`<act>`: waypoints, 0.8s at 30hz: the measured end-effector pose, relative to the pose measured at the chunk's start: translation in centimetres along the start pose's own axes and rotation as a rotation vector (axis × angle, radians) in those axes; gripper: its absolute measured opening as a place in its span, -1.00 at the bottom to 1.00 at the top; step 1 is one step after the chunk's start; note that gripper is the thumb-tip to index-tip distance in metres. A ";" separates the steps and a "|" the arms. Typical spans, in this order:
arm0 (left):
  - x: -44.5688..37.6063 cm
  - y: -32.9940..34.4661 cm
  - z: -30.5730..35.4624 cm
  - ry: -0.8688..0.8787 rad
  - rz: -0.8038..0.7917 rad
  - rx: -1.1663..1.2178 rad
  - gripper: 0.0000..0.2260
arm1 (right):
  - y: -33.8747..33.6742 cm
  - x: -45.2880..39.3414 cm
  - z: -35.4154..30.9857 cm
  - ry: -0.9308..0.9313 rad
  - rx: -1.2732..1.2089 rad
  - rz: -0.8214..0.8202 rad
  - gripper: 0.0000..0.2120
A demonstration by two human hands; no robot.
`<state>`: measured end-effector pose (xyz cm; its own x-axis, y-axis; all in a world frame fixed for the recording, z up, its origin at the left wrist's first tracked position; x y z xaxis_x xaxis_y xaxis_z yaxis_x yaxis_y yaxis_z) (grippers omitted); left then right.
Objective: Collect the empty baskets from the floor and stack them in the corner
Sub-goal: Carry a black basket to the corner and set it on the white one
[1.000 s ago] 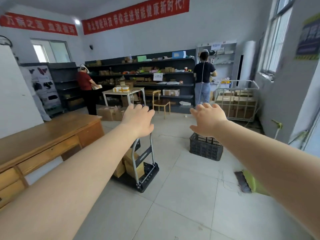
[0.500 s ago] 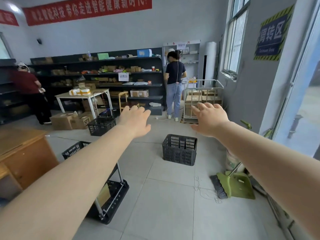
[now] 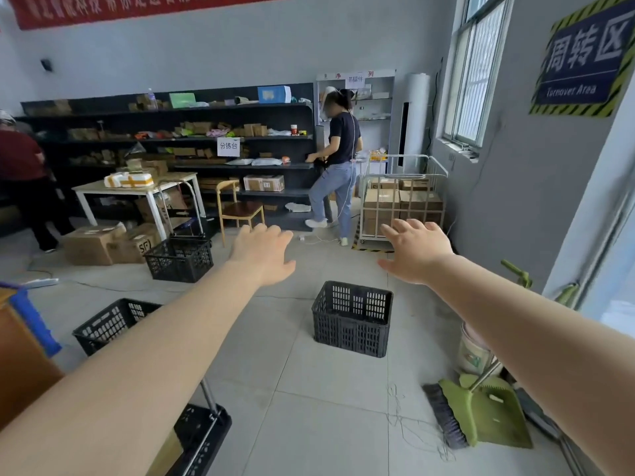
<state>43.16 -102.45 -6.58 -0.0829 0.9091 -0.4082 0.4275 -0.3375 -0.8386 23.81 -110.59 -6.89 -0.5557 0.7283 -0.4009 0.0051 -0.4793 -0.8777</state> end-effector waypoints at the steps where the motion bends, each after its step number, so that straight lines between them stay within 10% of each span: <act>1: -1.9 1.3 -0.4 0.008 0.002 0.001 -0.48 | 1.0 -2.0 0.1 0.009 0.000 0.001 -0.32; 24: -38.3 26.1 -0.5 0.052 -0.091 0.087 -0.50 | 26.1 -35.2 8.7 0.100 -0.035 -0.111 -0.30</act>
<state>57.90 -145.97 -12.62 -0.0697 0.9476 -0.3118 0.3404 -0.2712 -0.9003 36.28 -153.00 -13.37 -0.4693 0.8217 -0.3234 -0.0217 -0.3768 -0.9260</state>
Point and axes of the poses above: each hand's wrist, its own x-axis away from the middle knuckle, its own y-axis out of the palm, z = x × y, the point moved 9 cm from there along -x, towards the middle knuckle, and after that the axes turned 13 degrees about z, right-handed, at the moved point
